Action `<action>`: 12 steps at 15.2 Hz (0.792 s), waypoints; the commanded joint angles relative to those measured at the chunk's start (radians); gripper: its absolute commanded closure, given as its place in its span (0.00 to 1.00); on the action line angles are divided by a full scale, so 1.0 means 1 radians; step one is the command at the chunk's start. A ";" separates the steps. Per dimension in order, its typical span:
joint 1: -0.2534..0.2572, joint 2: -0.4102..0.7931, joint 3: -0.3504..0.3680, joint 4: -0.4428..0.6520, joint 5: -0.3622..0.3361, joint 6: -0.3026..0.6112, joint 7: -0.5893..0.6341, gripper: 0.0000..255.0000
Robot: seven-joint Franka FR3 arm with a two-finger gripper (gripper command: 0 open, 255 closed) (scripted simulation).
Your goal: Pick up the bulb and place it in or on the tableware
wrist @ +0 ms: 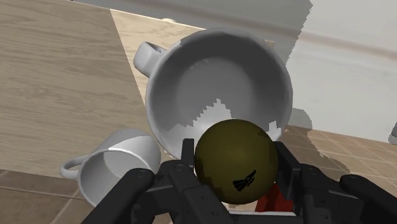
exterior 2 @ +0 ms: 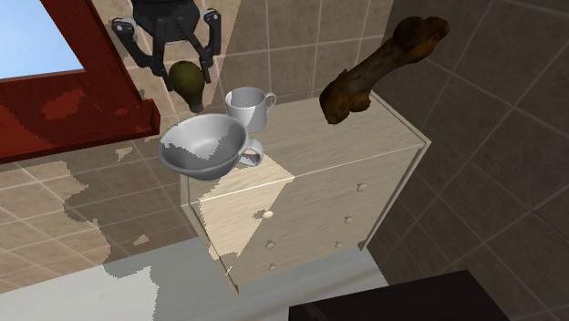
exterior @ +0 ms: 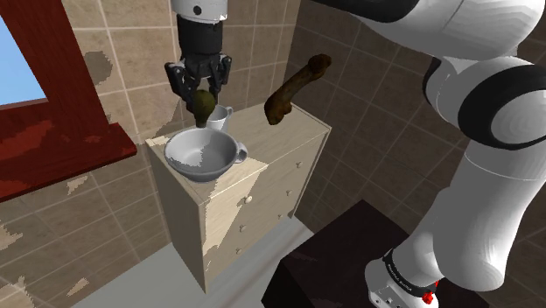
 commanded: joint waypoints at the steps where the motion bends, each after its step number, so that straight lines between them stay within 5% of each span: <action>1: -0.005 -0.012 0.000 -0.047 0.004 0.035 -0.001 1.00; 12: -0.019 -0.044 -0.003 -0.208 0.014 0.166 -0.004 1.00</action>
